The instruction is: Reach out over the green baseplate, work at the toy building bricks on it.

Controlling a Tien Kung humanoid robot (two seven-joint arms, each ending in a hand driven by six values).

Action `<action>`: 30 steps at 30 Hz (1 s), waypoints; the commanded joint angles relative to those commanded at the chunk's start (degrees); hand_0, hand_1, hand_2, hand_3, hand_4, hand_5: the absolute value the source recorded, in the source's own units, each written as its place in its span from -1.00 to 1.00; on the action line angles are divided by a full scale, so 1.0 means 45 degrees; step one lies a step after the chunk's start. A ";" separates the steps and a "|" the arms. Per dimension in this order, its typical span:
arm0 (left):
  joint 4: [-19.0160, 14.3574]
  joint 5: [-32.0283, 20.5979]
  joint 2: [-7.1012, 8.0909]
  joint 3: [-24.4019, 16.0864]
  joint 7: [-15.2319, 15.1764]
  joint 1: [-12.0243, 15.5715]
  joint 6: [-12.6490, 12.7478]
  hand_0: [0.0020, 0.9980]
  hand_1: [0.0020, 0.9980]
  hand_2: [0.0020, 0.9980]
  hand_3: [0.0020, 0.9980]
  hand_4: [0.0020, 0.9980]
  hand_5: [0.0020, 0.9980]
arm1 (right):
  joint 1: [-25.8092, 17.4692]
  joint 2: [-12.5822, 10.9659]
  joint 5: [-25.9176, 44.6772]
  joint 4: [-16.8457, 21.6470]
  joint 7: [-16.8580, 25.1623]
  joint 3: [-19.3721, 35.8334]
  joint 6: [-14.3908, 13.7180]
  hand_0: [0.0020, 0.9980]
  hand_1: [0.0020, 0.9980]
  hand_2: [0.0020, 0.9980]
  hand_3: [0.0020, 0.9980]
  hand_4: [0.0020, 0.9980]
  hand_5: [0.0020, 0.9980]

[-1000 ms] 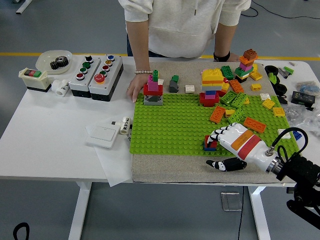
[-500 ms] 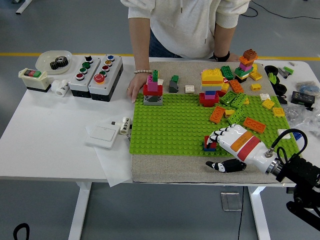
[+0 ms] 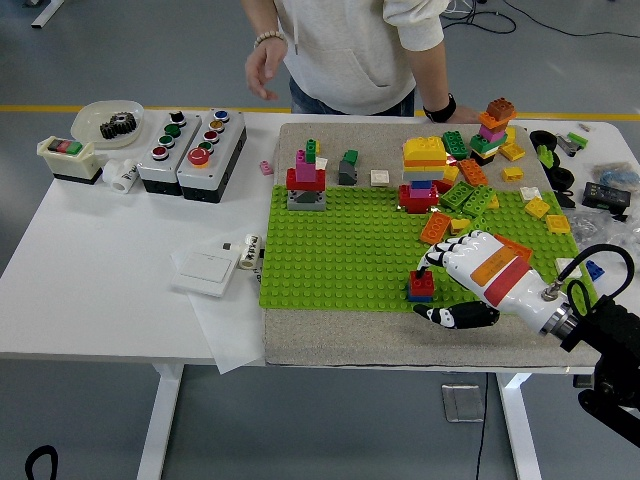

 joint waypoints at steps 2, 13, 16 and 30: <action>0.0003 -0.0006 -0.0001 0.0003 -0.0003 -0.0006 -0.0010 0.31 0.30 0.36 0.22 0.32 0.31 | 0.0017 -0.0012 -0.0046 -0.0040 -0.0348 0.0262 -0.0258 -0.30 0.00 0.18 0.10 0.59 0.02; 0.0009 -0.0066 0.0009 0.0022 -0.0023 -0.0004 -0.0014 0.31 0.29 0.35 0.22 0.32 0.31 | 0.0268 0.0053 -0.0182 -0.1583 -0.4569 0.1414 0.0921 0.09 0.30 0.47 0.31 0.66 -0.02; 0.0010 -0.0074 0.0006 0.0031 -0.0021 -0.0008 -0.0015 0.31 0.29 0.35 0.22 0.32 0.31 | 0.0219 -0.0002 -0.0101 -0.1846 -0.4591 0.1706 0.1083 0.09 0.30 0.47 0.31 0.66 -0.02; 0.0019 0.0052 -0.0015 -0.0028 0.0043 -0.0024 0.0002 0.31 0.28 0.36 0.22 0.32 0.31 | -0.0489 -0.0976 0.0457 -0.2184 -0.3679 0.2947 0.1684 0.17 0.31 0.45 0.34 0.67 -0.07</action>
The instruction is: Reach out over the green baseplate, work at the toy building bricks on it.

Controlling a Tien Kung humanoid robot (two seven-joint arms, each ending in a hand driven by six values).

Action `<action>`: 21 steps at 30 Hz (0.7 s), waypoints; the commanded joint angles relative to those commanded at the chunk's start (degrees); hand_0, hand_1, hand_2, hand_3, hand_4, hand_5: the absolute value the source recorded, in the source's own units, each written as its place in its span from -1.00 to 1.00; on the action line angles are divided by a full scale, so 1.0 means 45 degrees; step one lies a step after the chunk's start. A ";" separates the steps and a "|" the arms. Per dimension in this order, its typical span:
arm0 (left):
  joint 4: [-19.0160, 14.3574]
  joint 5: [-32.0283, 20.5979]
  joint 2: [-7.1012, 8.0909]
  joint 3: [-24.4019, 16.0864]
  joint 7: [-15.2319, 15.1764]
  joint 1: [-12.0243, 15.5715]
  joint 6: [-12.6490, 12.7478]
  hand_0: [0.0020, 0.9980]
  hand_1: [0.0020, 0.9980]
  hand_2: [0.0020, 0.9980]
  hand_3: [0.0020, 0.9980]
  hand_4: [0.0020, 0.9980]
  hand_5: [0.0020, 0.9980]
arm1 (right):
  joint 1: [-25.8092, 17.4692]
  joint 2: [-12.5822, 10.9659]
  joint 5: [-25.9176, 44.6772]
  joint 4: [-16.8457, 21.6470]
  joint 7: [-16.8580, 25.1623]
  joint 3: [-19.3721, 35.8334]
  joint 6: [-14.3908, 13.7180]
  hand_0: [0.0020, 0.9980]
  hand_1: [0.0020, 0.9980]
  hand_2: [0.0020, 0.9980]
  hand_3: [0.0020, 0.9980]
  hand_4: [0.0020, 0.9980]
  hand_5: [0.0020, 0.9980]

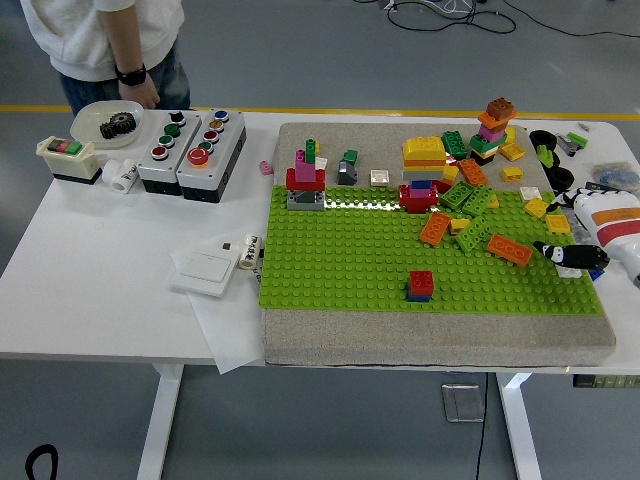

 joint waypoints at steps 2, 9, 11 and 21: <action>0.0002 0.0027 -0.0002 -0.0017 0.0007 0.0009 -0.0015 0.31 0.28 0.36 0.22 0.32 0.31 | -0.0024 -0.0025 0.0327 -0.0196 0.0313 -0.0053 -0.0141 0.17 0.31 0.45 0.34 0.67 -0.07; 0.0007 0.0084 -0.0038 -0.0046 0.0007 0.0086 -0.0076 0.31 0.29 0.36 0.22 0.32 0.31 | 0.0043 0.0165 0.0860 -0.0514 0.0898 -0.0714 -0.0319 0.17 0.30 0.44 0.32 0.68 -0.09; 0.0013 0.0101 -0.0038 -0.0067 0.0008 0.0129 -0.0073 0.31 0.29 0.36 0.22 0.32 0.31 | 0.0131 0.0319 0.1025 -0.0671 0.1007 -0.1006 -0.0363 0.17 0.30 0.44 0.32 0.68 -0.09; -0.0003 0.0239 -0.0051 -0.0143 0.0000 0.0163 -0.0143 0.31 0.30 0.37 0.22 0.32 0.31 | 0.0800 0.1245 0.1782 -0.2015 0.1144 -0.1760 -0.0704 0.18 0.29 0.43 0.30 0.71 -0.10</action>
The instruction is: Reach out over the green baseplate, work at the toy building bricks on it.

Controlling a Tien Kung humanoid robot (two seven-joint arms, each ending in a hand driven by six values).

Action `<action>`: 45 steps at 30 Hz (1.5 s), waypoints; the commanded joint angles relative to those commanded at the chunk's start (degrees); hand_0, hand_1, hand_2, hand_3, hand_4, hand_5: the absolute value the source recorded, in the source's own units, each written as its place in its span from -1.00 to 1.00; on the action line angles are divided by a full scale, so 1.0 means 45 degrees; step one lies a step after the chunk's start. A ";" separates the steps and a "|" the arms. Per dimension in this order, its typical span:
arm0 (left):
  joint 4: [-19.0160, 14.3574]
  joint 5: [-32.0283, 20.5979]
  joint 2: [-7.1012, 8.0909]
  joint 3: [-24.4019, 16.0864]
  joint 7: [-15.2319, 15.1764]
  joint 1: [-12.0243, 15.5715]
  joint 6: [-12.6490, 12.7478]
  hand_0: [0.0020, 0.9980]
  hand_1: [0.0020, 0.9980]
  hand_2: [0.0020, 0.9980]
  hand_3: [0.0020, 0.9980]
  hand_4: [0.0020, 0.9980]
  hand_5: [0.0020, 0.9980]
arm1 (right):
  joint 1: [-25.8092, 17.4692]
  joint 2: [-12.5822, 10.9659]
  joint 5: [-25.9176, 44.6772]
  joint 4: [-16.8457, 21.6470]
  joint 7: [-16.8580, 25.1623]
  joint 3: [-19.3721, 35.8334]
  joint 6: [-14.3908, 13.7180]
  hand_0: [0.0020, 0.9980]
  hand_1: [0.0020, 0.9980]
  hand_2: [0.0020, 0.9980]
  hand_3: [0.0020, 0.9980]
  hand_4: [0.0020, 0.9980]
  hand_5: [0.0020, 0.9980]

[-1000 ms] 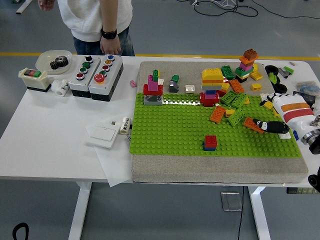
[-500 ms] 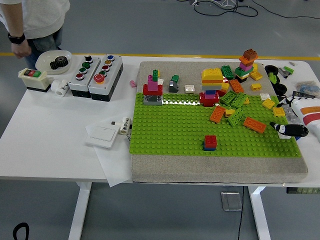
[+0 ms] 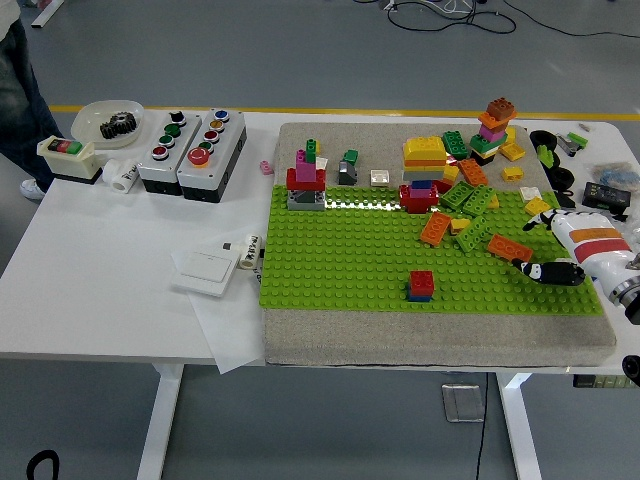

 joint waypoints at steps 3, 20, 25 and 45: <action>0.0002 0.0029 0.0018 -0.0050 0.0018 0.0036 0.0009 0.31 0.29 0.36 0.22 0.32 0.32 | 0.0134 0.0217 0.0108 -0.0219 -0.0032 -0.0202 0.0092 0.19 0.29 0.43 0.30 0.71 -0.10; -0.0019 -0.0123 0.0037 0.0065 -0.0019 -0.0056 -0.0009 0.31 0.29 0.36 0.22 0.32 0.31 | 0.0304 0.0625 0.0393 -0.1107 0.0034 -0.0672 -0.0283 0.05 0.21 0.37 0.26 0.70 -0.08; -0.0029 -0.0151 0.0039 0.0081 -0.0027 -0.0069 -0.0005 0.32 0.30 0.36 0.22 0.32 0.32 | 0.0302 0.0633 0.0408 -0.1175 0.0157 -0.0717 -0.0400 -0.12 0.14 0.26 0.19 0.67 -0.08; -0.0053 -0.0237 0.0027 0.0150 -0.0073 -0.0108 -0.0015 0.31 0.30 0.35 0.22 0.32 0.32 | 0.0378 0.0750 0.0263 -0.1420 0.0262 -0.0935 -0.0555 -0.55 -0.19 0.01 0.05 0.55 -0.05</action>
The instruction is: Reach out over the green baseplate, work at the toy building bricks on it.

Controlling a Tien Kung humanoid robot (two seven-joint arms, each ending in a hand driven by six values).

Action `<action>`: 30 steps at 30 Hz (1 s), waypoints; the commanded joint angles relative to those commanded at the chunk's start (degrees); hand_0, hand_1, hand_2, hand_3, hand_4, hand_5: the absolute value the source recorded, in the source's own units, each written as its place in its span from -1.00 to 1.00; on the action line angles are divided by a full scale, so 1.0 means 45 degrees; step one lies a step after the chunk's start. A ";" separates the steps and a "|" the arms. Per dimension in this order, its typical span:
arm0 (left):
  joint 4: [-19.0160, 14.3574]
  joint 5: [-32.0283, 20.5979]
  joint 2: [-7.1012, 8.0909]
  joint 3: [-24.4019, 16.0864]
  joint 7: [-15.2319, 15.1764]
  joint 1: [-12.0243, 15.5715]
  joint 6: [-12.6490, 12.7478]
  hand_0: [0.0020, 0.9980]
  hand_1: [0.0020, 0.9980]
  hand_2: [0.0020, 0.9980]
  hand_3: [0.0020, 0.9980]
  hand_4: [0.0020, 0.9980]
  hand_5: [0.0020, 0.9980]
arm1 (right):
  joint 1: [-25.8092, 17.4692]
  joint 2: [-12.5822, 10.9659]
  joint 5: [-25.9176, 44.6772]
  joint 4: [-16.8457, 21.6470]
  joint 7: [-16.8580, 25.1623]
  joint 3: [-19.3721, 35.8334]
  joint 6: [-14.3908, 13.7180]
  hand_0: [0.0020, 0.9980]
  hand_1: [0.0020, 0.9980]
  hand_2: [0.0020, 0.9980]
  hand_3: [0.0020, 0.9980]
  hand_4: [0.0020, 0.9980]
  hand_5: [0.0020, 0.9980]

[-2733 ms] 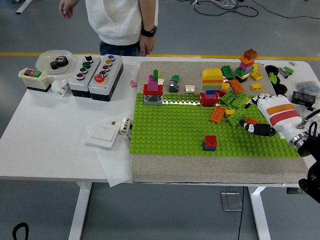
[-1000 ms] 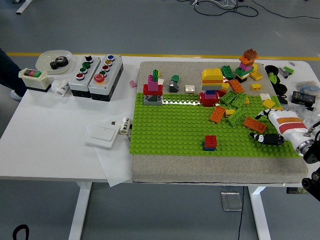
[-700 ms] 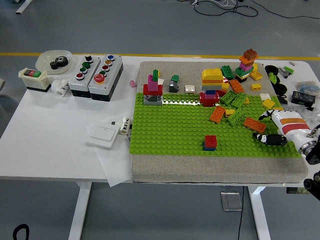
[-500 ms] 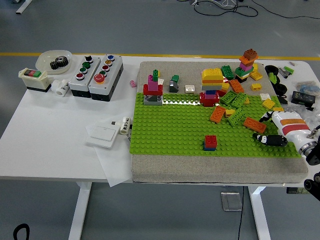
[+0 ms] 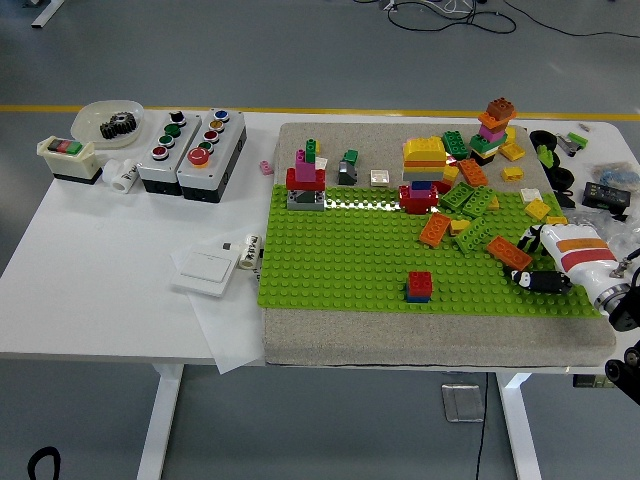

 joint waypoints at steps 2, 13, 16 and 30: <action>0.0001 -0.0005 0.0002 0.0001 -0.0002 -0.0002 0.0004 0.31 0.30 0.35 0.22 0.32 0.32 | -0.0020 -0.0024 0.0011 0.0032 0.0011 0.0021 -0.0002 -0.55 -0.19 0.01 0.05 0.55 -0.05; 0.0009 -0.0021 0.0001 0.0017 0.0005 -0.0013 0.0029 0.31 0.30 0.35 0.22 0.32 0.32 | -0.0109 -0.0202 0.0226 0.0228 0.0126 0.0210 -0.0095 -0.64 -0.28 -0.05 0.02 0.49 -0.03; 0.0009 -0.0020 -0.0003 0.0023 0.0001 -0.0020 0.0029 0.31 0.30 0.35 0.22 0.32 0.32 | -0.0111 -0.0209 0.0264 0.0180 0.0129 0.0200 0.0010 -0.64 -0.28 -0.05 0.02 0.49 -0.03; 0.0000 -0.0049 -0.0016 0.0051 -0.0010 -0.0008 0.0074 0.31 0.30 0.35 0.22 0.32 0.32 | -0.0167 -0.0217 0.0414 0.0202 0.0323 0.0251 -0.0009 -0.77 -0.36 -0.10 0.01 0.43 0.03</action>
